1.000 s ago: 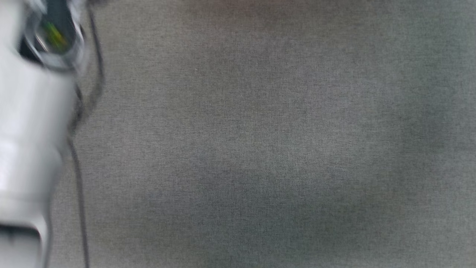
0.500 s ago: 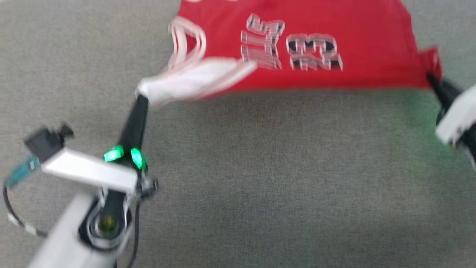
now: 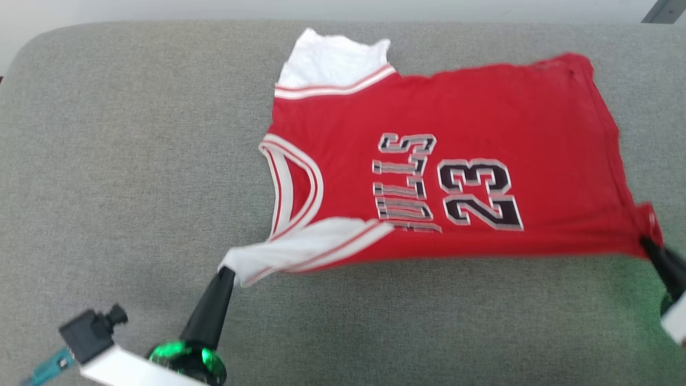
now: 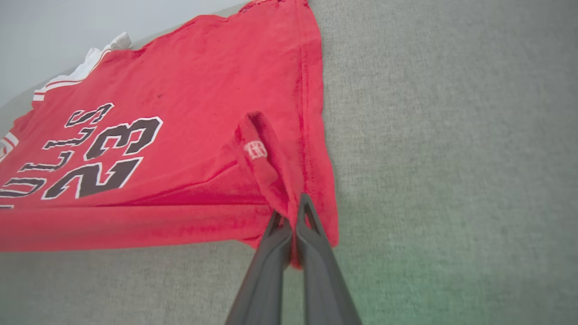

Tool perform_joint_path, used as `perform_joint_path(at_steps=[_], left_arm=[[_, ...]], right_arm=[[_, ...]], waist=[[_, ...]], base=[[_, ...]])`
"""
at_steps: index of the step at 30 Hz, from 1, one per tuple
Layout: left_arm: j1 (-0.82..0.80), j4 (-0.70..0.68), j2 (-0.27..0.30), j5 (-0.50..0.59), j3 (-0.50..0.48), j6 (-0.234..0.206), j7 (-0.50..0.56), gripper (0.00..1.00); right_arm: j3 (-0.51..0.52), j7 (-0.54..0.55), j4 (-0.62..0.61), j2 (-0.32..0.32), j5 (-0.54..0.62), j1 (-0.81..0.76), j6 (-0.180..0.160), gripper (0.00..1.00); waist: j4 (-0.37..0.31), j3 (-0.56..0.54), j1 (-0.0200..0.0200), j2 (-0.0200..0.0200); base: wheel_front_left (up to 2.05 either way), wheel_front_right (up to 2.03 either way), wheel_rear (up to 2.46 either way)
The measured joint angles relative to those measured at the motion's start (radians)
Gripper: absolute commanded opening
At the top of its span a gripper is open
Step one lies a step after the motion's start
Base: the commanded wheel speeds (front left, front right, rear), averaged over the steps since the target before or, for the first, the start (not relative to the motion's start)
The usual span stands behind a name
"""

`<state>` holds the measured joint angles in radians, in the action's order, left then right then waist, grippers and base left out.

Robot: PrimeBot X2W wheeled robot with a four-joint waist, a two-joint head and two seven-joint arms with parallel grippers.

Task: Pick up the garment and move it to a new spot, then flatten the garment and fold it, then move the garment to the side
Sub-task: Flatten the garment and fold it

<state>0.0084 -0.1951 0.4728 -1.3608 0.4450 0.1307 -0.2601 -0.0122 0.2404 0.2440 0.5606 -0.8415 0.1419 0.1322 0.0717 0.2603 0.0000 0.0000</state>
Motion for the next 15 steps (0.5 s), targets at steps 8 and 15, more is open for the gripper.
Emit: perform_joint_path(at_steps=[8, 15], left_arm=[[0.077, -0.048, -0.003, 0.082, -0.009, 0.000, 0.000, 0.00], [-0.113, 0.040, 0.011, 0.123, 0.056, 0.000, -0.001, 0.00]], right_arm=[[0.207, 0.114, -0.227, -0.117, 0.045, -0.207, 0.000, 0.00], [0.275, 0.197, -0.285, -0.203, 0.078, -0.159, -0.001, 0.00]], waist=[[0.000, -0.001, 0.0000, 0.0000], [-0.003, -0.001, 0.0000, 0.0000]], base=[[0.00, 0.00, 0.00], [0.00, 0.00, 0.00]])
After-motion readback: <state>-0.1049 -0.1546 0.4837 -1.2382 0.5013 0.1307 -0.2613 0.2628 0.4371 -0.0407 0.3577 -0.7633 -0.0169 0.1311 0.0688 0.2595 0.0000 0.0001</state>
